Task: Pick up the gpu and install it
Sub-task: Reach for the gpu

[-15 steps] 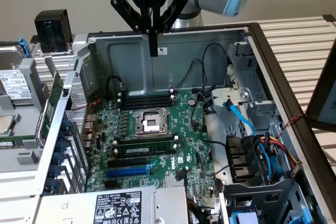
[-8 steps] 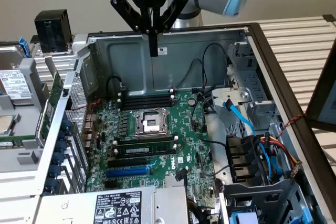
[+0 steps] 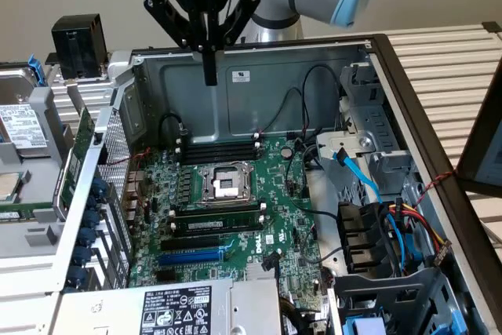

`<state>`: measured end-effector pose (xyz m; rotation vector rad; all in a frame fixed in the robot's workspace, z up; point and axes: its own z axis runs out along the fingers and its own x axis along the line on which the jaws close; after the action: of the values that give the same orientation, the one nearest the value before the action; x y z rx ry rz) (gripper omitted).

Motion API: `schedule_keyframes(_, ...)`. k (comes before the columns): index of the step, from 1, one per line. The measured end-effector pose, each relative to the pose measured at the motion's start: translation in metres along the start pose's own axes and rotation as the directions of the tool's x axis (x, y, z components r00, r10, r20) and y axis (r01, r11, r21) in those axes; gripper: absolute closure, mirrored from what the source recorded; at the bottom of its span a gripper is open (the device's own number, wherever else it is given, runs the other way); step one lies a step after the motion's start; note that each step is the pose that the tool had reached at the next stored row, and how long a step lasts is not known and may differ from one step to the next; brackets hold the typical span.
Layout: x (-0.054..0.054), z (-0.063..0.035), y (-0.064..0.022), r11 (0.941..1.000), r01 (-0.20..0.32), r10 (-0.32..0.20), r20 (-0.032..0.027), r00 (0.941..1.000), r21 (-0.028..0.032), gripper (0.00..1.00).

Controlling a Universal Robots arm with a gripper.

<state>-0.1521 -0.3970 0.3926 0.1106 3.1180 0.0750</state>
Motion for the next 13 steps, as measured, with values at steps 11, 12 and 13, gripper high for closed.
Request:
schedule_keyframes(11, 0.050, -0.0010, -0.0010, 1.0000, 0.000, 0.000, -0.0001, 1.0000, -0.0012, 0.89)
schedule_keyframes(12, 0.055, -0.0011, -0.0010, 1.0000, 0.000, 0.000, -0.0001, 1.0000, -0.0012, 0.89)
schedule_keyframes(13, 0.060, -0.0012, -0.0010, 1.0000, 0.000, 0.000, -0.0001, 1.0000, -0.0013, 0.89)
